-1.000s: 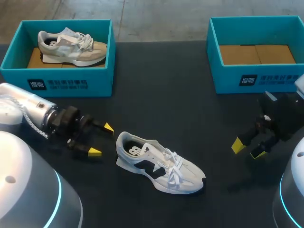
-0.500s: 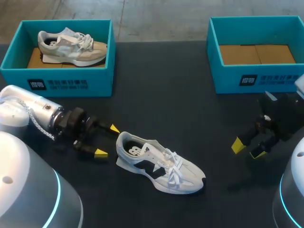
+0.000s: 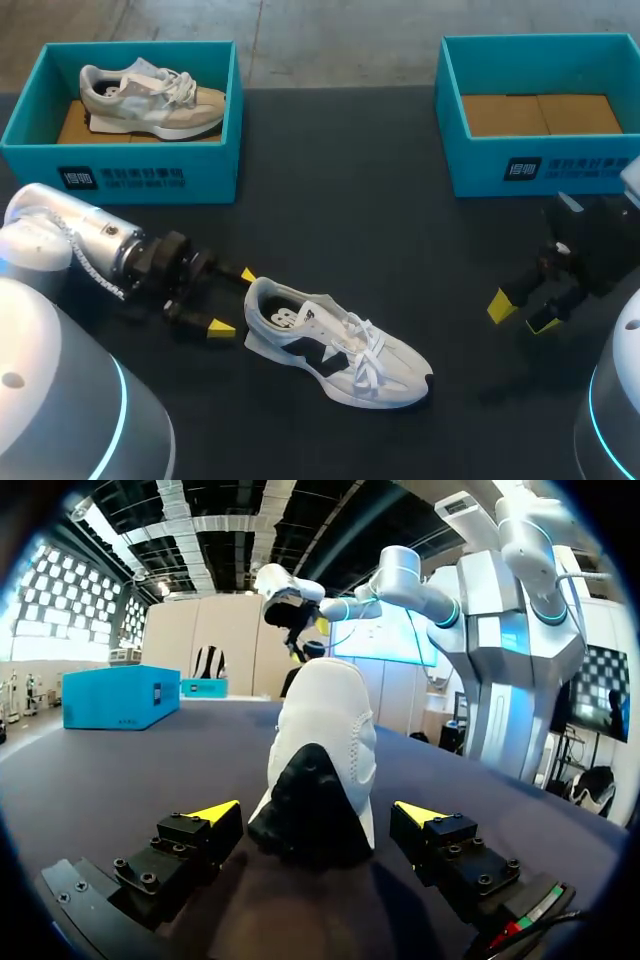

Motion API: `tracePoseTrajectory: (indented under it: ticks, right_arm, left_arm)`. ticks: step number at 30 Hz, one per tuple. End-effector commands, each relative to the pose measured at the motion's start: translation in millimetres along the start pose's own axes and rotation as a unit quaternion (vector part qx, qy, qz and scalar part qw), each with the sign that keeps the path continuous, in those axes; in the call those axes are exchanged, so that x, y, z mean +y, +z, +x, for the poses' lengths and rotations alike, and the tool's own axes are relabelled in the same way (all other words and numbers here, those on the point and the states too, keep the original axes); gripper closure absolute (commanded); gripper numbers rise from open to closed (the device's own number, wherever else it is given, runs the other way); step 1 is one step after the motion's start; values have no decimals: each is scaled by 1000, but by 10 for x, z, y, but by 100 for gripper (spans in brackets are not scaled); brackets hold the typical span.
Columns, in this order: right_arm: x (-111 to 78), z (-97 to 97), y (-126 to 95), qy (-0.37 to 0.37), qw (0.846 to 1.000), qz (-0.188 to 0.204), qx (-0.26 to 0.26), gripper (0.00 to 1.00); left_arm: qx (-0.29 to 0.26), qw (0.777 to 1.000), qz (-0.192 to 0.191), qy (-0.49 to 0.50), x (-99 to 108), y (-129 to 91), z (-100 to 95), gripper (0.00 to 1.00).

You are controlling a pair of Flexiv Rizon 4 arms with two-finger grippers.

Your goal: Take the shoe out of the shoebox, open the shoe tongue, remove and reinsert the insole, then place the shoe into the shoebox

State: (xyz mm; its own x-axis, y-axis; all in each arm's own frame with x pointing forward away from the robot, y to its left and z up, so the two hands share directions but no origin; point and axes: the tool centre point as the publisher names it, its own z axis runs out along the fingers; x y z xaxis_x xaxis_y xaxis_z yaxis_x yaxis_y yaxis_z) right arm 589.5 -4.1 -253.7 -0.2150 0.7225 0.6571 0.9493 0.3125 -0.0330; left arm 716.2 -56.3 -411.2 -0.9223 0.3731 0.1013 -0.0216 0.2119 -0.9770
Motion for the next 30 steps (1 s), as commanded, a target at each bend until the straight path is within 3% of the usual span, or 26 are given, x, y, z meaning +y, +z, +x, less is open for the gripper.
tracePoseTrajectory:
  ticks: [1,11,12,30]
  right_arm:
    - [-8,5,6,1,1000,0,-1,0]
    - [-8,5,6,1,1000,0,-1,0]
    - [-8,5,6,1,1000,0,-1,0]
    - [-8,5,6,1,1000,0,-1,0]
  left_arm:
    - [0,1000,0,0,8,10,-3,0]
    - [0,1000,0,0,8,10,-3,0]
    - [18,1000,-2,0,-6,168,42,0]
    - [14,1000,-1,0,-17,143,-13,0]
